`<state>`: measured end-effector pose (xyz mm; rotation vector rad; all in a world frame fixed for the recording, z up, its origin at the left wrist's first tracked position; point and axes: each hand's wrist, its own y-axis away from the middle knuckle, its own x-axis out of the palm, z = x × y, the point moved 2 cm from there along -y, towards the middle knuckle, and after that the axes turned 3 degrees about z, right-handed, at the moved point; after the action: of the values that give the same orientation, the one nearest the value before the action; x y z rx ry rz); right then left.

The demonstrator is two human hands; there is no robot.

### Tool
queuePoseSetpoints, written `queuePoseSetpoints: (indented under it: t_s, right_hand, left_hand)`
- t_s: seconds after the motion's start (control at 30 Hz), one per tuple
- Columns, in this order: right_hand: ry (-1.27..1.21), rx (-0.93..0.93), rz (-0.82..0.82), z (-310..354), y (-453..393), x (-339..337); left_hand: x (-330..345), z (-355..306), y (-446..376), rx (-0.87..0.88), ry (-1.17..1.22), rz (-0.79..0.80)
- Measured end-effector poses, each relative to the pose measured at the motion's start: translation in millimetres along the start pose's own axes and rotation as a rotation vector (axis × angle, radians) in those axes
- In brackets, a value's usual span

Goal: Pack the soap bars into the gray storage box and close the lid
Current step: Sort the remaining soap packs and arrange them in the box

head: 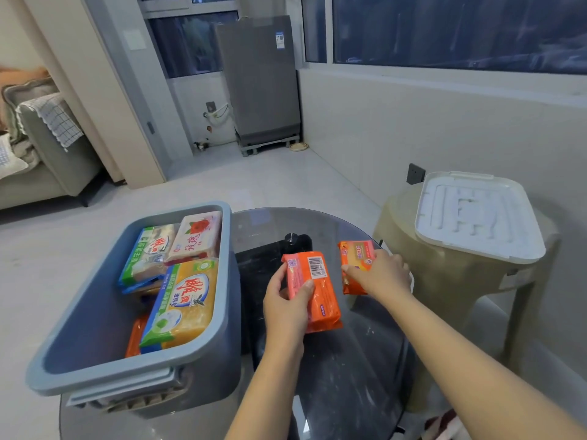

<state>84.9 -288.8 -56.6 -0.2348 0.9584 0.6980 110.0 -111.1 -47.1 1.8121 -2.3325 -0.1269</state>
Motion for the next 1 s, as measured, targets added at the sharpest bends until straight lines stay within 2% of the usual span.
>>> queuePoseSetpoints:
  t_s: [0.1, 0.3, 0.47, 0.67, 0.83, 1.0]
  right_hand:
    - [0.044, 0.072, 0.081, -3.5, -5.7, 7.7]
    - [-0.051, 0.088, 0.106, 1.0, -9.2, 10.7]
    - [-0.315, 0.018, 0.163, 7.4, -1.2, 11.6]
    - [-0.748, 0.173, 0.319, 0.9, 6.8, -4.8]
    - [-0.959, 0.112, 0.414, 3.1, 24.6, -32.8]
    - [-1.051, -0.051, 0.464, 14.8, 47.5, -60.8]
  left_hand:
    - [-2.4, 1.1, -1.5, 0.015, -0.004, -0.02]
    - [-6.3, 0.7, -4.8, 0.012, -0.005, -0.03]
    - [-7.6, -0.6, 0.4, 0.001, 0.031, -0.026]
    - [-7.3, -10.0, 13.0, 0.02, 0.031, 0.013]
    - [-2.0, -28.8, 29.3, 0.034, 0.054, 0.074]
    - [-5.1, -59.9, 54.8, 0.132, 0.092, 0.116]
